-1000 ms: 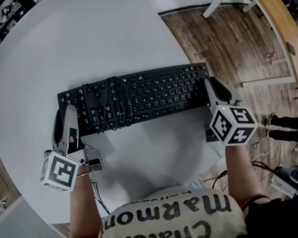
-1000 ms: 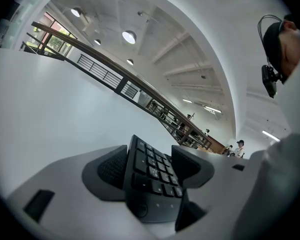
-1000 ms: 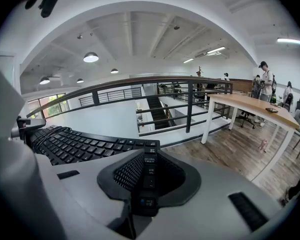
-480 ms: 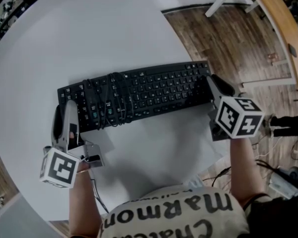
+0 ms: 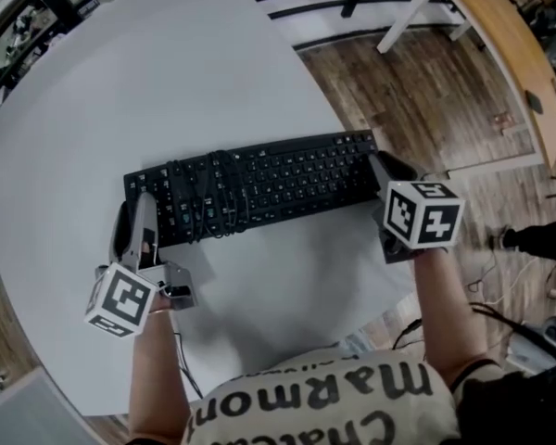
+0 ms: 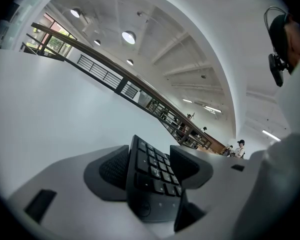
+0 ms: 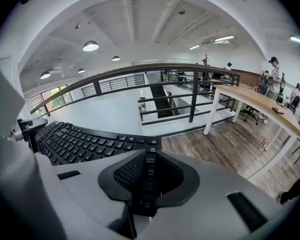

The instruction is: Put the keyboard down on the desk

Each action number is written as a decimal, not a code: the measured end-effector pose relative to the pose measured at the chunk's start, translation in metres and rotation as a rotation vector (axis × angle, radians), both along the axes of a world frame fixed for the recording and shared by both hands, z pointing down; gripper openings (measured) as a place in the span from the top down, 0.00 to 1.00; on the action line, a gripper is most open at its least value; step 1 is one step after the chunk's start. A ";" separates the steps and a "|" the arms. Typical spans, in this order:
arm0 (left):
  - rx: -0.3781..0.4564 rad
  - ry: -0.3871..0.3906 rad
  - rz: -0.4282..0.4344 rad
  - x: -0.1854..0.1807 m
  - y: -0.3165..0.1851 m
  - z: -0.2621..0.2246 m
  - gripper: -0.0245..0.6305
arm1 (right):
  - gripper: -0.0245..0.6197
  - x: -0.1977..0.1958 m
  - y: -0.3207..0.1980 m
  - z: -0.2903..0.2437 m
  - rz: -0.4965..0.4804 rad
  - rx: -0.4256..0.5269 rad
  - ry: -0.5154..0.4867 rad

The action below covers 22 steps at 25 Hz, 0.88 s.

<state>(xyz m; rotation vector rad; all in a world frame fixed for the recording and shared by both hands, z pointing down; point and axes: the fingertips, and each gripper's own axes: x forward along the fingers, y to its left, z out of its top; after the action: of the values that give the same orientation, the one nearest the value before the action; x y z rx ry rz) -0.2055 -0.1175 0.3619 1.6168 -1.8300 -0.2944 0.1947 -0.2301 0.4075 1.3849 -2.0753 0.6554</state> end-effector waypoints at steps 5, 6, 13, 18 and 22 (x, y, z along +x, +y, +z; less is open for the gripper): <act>-0.079 -0.182 0.054 0.002 -0.002 0.013 0.57 | 0.83 0.001 -0.002 0.002 0.008 0.015 0.019; -0.112 -0.244 0.065 0.003 -0.001 0.016 0.57 | 0.83 0.001 -0.002 0.001 0.005 0.019 0.032; -0.147 -0.255 0.094 0.000 -0.001 0.017 0.63 | 0.85 0.000 -0.001 0.001 0.007 0.020 0.081; -0.132 -0.223 0.093 -0.010 0.001 0.010 0.68 | 0.85 -0.011 0.002 -0.004 -0.003 0.040 0.110; -0.147 -0.210 0.100 -0.010 0.001 0.011 0.68 | 0.85 -0.010 0.001 -0.005 0.000 0.034 0.105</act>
<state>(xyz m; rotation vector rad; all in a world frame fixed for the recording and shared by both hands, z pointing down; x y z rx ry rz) -0.2155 -0.1170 0.3729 1.6808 -1.8679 0.0556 0.1851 -0.2292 0.4029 1.4074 -2.0130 0.5380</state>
